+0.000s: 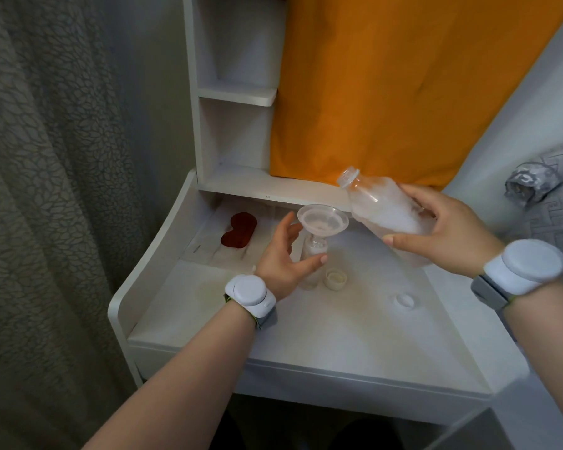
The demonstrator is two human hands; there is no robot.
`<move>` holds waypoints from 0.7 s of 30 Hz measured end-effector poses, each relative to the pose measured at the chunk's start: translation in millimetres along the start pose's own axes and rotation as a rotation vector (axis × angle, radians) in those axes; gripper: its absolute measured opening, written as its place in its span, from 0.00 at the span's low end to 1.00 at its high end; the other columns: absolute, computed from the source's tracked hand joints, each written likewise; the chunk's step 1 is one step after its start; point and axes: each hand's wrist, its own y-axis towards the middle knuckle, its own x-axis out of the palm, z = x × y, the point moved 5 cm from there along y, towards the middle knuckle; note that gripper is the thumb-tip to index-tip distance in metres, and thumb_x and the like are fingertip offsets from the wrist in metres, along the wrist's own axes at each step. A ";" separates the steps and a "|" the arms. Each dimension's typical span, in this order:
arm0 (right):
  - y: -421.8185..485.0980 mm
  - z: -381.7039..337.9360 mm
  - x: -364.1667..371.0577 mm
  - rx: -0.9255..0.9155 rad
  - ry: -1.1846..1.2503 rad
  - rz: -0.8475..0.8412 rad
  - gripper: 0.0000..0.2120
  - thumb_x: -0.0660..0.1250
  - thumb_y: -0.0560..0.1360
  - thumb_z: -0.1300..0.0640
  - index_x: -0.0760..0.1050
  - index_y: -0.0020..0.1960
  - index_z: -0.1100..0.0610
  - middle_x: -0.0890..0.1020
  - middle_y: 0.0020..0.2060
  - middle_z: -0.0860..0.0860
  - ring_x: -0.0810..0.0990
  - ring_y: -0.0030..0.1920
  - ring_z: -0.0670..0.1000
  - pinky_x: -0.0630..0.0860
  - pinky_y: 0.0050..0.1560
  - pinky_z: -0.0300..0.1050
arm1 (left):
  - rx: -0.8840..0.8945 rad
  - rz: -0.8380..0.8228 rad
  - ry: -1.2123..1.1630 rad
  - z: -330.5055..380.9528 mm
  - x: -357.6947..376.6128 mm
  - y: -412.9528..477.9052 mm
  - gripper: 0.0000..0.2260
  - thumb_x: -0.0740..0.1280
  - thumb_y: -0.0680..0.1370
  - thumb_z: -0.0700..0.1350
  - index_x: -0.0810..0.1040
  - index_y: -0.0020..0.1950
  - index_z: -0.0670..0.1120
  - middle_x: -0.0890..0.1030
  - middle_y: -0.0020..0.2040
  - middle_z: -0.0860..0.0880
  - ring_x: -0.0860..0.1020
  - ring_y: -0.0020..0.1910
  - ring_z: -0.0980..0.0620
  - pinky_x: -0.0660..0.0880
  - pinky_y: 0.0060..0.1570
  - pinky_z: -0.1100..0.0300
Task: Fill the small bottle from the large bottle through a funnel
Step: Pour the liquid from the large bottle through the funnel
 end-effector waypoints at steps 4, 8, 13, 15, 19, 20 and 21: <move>-1.5 5.3 0.3 0.013 0.137 0.008 0.36 0.75 0.62 0.44 0.66 0.68 0.42 0.75 0.62 0.43 0.73 0.63 0.49 0.71 0.64 0.56 | 0.029 0.018 -0.023 15.1 0.3 3.2 0.43 0.75 0.69 0.46 0.50 0.76 0.51 0.64 0.71 0.54 0.63 0.70 0.57 0.59 0.67 0.61; -4.0 8.9 0.5 0.016 0.198 0.037 0.36 0.75 0.61 0.43 0.67 0.67 0.42 0.76 0.61 0.46 0.74 0.62 0.49 0.72 0.63 0.57 | 0.061 0.032 -0.009 29.0 -0.3 7.3 0.45 0.76 0.68 0.48 0.50 0.75 0.53 0.66 0.68 0.55 0.64 0.69 0.55 0.61 0.68 0.61; -6.5 12.2 2.0 0.032 0.210 0.035 0.38 0.75 0.59 0.40 0.67 0.67 0.42 0.75 0.62 0.52 0.73 0.63 0.52 0.71 0.64 0.57 | 0.090 0.056 0.018 42.2 -1.0 10.5 0.41 0.75 0.68 0.51 0.54 0.74 0.54 0.69 0.68 0.50 0.68 0.69 0.51 0.65 0.70 0.50; -7.4 12.0 1.6 0.036 0.222 0.044 0.39 0.74 0.58 0.38 0.67 0.67 0.40 0.75 0.62 0.53 0.73 0.63 0.53 0.71 0.64 0.57 | 0.096 0.056 0.026 43.9 -2.6 12.4 0.41 0.75 0.68 0.52 0.55 0.74 0.53 0.70 0.68 0.50 0.69 0.68 0.52 0.67 0.69 0.50; -9.5 9.1 -1.1 0.013 0.243 0.054 0.38 0.75 0.58 0.39 0.67 0.67 0.41 0.76 0.61 0.50 0.74 0.63 0.51 0.71 0.64 0.57 | 0.105 0.070 0.024 46.6 -5.3 14.9 0.39 0.75 0.68 0.52 0.58 0.73 0.51 0.71 0.64 0.54 0.71 0.64 0.55 0.69 0.67 0.54; -10.1 8.2 -1.9 0.009 0.252 0.055 0.38 0.75 0.59 0.40 0.67 0.67 0.41 0.76 0.61 0.50 0.74 0.63 0.51 0.71 0.64 0.56 | 0.106 0.078 0.014 47.7 -5.5 15.5 0.39 0.75 0.68 0.52 0.58 0.73 0.51 0.71 0.64 0.55 0.71 0.64 0.56 0.70 0.66 0.55; -10.7 7.1 -2.3 0.004 0.263 0.056 0.37 0.76 0.59 0.42 0.68 0.66 0.41 0.77 0.61 0.49 0.75 0.62 0.50 0.72 0.63 0.56 | 0.109 0.088 0.006 49.4 -5.9 16.2 0.39 0.75 0.67 0.52 0.59 0.73 0.51 0.72 0.63 0.55 0.72 0.63 0.57 0.70 0.66 0.56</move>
